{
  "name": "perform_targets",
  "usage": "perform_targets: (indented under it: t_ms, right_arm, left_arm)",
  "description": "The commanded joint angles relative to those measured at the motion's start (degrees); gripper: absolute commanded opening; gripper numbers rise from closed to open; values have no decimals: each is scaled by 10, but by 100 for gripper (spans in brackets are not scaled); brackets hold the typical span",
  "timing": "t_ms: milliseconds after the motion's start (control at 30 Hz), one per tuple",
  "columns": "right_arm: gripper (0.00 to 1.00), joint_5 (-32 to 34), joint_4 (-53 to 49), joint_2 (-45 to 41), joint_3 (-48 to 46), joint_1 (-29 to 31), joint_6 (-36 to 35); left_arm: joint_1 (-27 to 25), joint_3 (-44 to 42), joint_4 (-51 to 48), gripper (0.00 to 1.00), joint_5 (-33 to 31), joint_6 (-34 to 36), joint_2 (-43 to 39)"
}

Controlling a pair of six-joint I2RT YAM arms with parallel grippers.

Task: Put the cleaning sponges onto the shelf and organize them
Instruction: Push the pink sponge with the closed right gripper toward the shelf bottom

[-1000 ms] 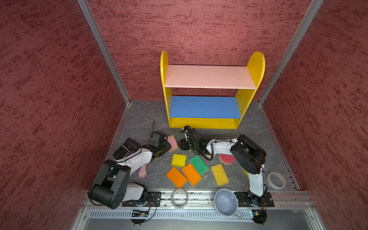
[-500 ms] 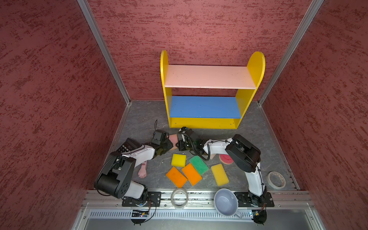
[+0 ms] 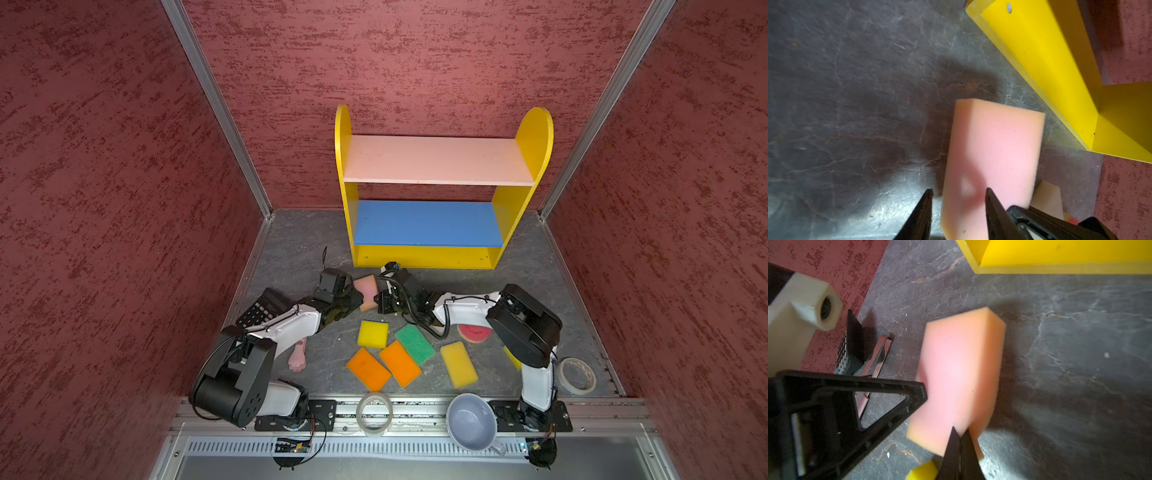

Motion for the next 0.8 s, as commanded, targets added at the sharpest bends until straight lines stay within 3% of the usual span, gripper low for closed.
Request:
perform_targets:
  t_ms: [0,400,767]
  right_arm:
    - [0,51,-2,-27,-13,2,-9]
    - [0,133,10,-69,-40,-19,-30]
    - [0,189,55,-44,-23,-41,-35]
  left_arm:
    - [-2,2,-24,50,-12,7,-46]
    - [2,-32,-140,61,-108,17,-256]
    - [16,-77,-188,63,-124,14,-323]
